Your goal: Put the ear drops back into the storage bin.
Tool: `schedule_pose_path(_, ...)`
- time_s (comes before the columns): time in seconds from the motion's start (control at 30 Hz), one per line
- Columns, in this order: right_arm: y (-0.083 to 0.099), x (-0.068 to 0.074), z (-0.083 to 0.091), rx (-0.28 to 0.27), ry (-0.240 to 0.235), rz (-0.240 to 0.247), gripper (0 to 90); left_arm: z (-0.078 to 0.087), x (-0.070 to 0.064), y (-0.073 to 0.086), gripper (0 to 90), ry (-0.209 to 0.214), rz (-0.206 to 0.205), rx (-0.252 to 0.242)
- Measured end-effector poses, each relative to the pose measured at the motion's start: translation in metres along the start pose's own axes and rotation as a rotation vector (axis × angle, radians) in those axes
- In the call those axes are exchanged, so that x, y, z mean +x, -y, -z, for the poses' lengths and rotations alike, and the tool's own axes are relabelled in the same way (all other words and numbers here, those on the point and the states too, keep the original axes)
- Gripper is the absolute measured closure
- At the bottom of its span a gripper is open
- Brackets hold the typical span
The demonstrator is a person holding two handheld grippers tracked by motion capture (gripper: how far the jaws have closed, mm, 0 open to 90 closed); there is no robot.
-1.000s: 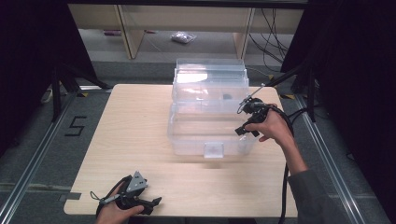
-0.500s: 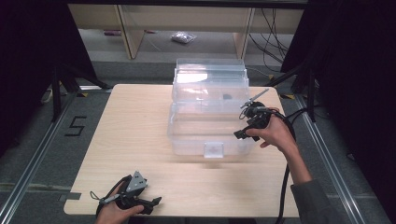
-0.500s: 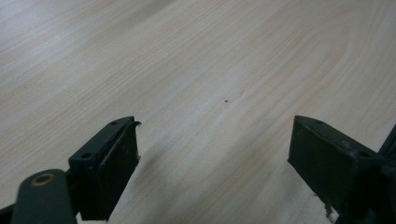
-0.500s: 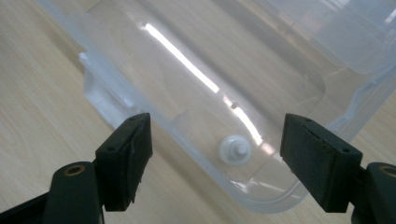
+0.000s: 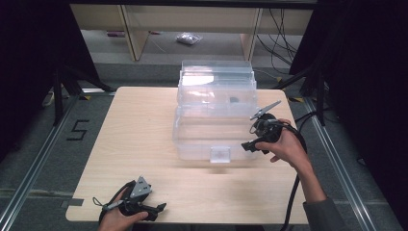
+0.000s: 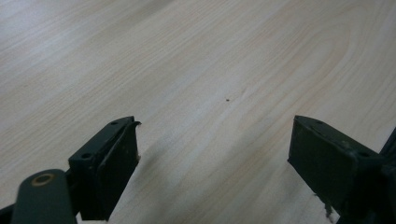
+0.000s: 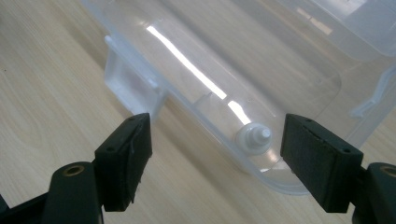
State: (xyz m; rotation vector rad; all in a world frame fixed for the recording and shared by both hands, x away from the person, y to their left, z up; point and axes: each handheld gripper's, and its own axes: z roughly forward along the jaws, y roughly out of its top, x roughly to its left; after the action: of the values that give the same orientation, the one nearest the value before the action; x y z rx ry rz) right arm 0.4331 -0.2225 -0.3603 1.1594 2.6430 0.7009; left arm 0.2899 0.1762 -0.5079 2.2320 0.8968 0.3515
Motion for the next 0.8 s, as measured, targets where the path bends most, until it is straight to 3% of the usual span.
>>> schedule_pose_path(0.1, 0.003, 0.0, -0.001, -0.016, -0.001, 0.021, 25.9, 0.0, 0.0, 0.0, 15.3, 0.0, -0.005, 0.005)
schedule_pose_path(0.13, 0.004, 0.003, 0.0, -0.005, -0.012, 0.003, 25.8, 0.0, 0.0, 0.0, 15.3, -0.001, -0.004, 0.004)
schedule_pose_path(0.2, 0.005, 0.004, -0.002, -0.02, -0.011, 0.04, 25.9, 0.0, 0.0, 0.0, 15.3, 0.0, -0.002, 0.001)
schedule_pose_path(0.23, 0.007, 0.007, -0.002, -0.009, -0.015, 0.023, 25.8, 0.0, -0.001, 0.0, 15.3, 0.0, -0.001, 0.003)
schedule_pose_path(0.33, 0.008, 0.008, -0.004, -0.026, -0.012, 0.055, 25.8, 0.0, 0.0, 0.0, 15.3, -0.001, -0.003, 0.003)
schedule_pose_path(0.37, 0.009, 0.01, -0.004, -0.017, -0.023, 0.036, 25.8, 0.0, 0.0, 0.0, 15.3, 0.0, -0.001, 0.001)
schedule_pose_path(0.4, 0.01, 0.009, -0.005, -0.032, -0.017, 0.059, 25.7, 0.0, 0.0, 0.0, 15.3, 0.0, -0.002, 0.002)
schedule_pose_path(0.57, 0.015, 0.016, -0.007, -0.026, -0.026, 0.021, 25.6, 0.0, 0.0, 0.0, 15.3, -0.001, -0.001, 0.001)
schedule_pose_path(0.63, 0.018, 0.017, -0.01, -0.045, -0.04, 0.043, 25.5, 0.0, 0.0, 0.001, 15.3, 0.0, -0.001, 0.009)
schedule_pose_path(0.8, 0.024, 0.023, -0.015, -0.074, -0.049, 0.041, 25.5, 0.0, -0.001, 0.001, 15.3, 0.0, 0.007, 0.0)
